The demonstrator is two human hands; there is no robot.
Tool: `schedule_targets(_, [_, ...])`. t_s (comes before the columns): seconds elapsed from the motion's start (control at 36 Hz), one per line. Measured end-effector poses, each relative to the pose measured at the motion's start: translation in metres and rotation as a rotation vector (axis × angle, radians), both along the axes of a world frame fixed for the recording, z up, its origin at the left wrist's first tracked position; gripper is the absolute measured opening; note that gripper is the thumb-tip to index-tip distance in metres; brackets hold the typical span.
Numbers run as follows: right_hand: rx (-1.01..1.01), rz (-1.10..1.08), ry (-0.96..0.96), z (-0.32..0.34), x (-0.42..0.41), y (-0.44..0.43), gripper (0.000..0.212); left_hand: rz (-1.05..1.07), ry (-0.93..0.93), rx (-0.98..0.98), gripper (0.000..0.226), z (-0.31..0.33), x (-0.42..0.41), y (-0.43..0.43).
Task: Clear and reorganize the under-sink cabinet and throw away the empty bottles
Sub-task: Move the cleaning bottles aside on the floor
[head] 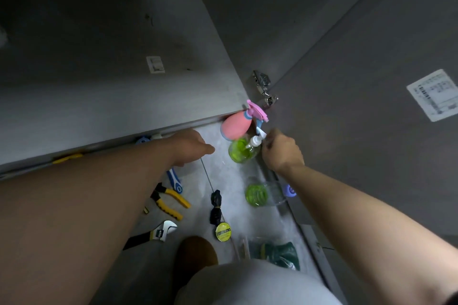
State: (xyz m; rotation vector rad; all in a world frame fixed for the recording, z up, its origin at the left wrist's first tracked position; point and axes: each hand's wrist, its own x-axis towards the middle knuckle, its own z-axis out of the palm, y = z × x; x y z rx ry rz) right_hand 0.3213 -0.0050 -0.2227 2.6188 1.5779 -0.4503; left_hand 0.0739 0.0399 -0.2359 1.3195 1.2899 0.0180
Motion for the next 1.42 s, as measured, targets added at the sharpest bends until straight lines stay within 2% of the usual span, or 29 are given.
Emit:
schedule_targets(0.08, [-0.247,0.205,-0.212,0.018,0.0,-0.023,0.031,0.003,-0.01,0.002,0.042,0.005,0.004,-0.002])
schedule_targets(0.17, [-0.467,0.246,-0.312,0.031,0.004,-0.042,0.045,0.003,-0.028,0.003,0.039,0.011,0.008,-0.006])
schedule_targets(0.25, [-0.573,0.252,-0.326,0.035,0.012,-0.062,0.052,-0.012,-0.033,0.029,0.035,0.017,0.011,-0.011])
schedule_targets(0.39, [-0.353,0.162,-0.147,0.03,0.021,-0.082,0.021,-0.078,-0.012,0.061,0.038,0.024,0.013,-0.021])
schedule_targets(0.44, [-0.268,0.128,-0.1,0.029,0.021,-0.083,0.015,-0.116,0.003,0.052,0.039,0.025,0.012,-0.023])
schedule_targets(0.67, [-0.105,0.087,-0.021,0.024,0.014,-0.068,0.029,-0.205,0.077,0.073,0.036,0.022,0.012,-0.023])
schedule_targets(0.92, [0.046,-0.008,-0.016,0.013,0.006,-0.086,0.032,-0.317,0.11,0.121,0.035,0.019,0.024,-0.027])
schedule_targets(0.97, [0.005,-0.086,-0.065,0.009,0.005,-0.105,0.032,-0.337,0.102,0.132,0.032,0.016,0.028,-0.028])
schedule_targets(1.03, [-0.086,-0.239,-0.053,0.001,0.002,-0.13,0.042,-0.346,0.088,0.146,0.029,0.011,0.032,-0.03])
schedule_targets(1.22, [-0.311,-0.801,0.242,-0.047,0.0,-0.243,0.075,-0.474,0.129,0.216,0.021,-0.008,0.045,-0.048])
schedule_targets(1.33, [-0.283,-1.14,0.364,-0.07,0.0,-0.271,0.083,-0.56,0.165,0.184,0.025,-0.019,0.044,-0.066])
schedule_targets(1.42, [-0.113,-1.42,0.641,-0.088,-0.006,-0.27,0.091,-0.612,0.206,0.174,0.024,-0.024,0.043,-0.077])
